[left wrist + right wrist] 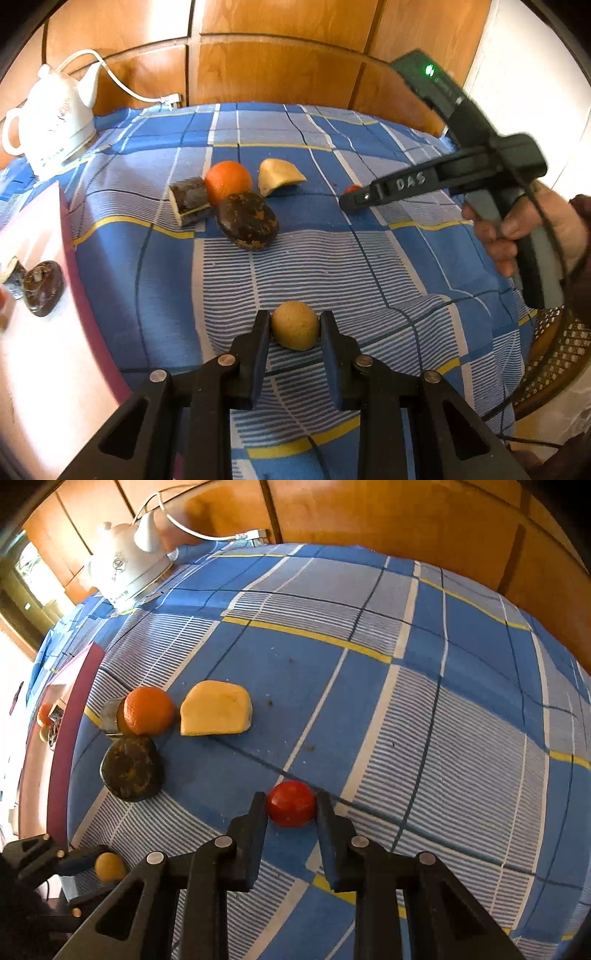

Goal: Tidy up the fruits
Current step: 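Carry the tan ball into the tray and release while right gripper grasps red cherry tomato, then carry the red cherry tomato into the tray with the right gripper and release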

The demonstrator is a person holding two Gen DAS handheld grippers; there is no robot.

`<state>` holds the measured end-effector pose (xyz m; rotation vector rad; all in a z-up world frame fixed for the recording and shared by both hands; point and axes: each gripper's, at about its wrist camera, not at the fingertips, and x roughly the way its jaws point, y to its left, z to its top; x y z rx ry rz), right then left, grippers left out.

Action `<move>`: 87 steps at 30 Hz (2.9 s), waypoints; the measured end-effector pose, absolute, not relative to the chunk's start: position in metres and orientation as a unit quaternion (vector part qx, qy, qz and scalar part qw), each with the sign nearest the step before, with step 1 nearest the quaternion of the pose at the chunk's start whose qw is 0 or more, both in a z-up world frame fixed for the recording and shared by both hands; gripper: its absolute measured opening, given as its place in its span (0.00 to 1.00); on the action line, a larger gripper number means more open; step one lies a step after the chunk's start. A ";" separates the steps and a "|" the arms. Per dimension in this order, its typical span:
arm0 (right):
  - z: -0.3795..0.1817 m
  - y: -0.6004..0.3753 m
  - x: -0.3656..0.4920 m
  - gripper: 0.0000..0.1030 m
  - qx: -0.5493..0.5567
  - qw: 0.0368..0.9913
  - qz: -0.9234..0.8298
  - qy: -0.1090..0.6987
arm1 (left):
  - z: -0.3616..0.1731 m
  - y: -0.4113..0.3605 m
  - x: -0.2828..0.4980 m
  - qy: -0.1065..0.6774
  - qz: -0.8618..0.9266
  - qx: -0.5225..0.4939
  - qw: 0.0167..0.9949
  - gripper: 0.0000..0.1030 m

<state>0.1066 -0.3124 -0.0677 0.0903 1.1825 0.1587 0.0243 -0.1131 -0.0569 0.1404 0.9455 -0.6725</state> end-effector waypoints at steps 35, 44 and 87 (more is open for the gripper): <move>-0.068 -0.302 0.105 0.25 0.001 0.829 0.070 0.554 | -0.059 0.103 0.111 0.459 -0.036 -0.175 0.870 0.29; -0.069 -0.300 0.105 0.25 -0.003 0.829 0.065 0.555 | -0.043 0.094 0.090 0.423 -0.004 -0.106 0.900 0.57; -0.064 -0.296 0.102 0.25 -0.020 0.841 0.046 0.539 | -0.012 0.063 0.038 0.361 0.044 -0.028 0.931 1.00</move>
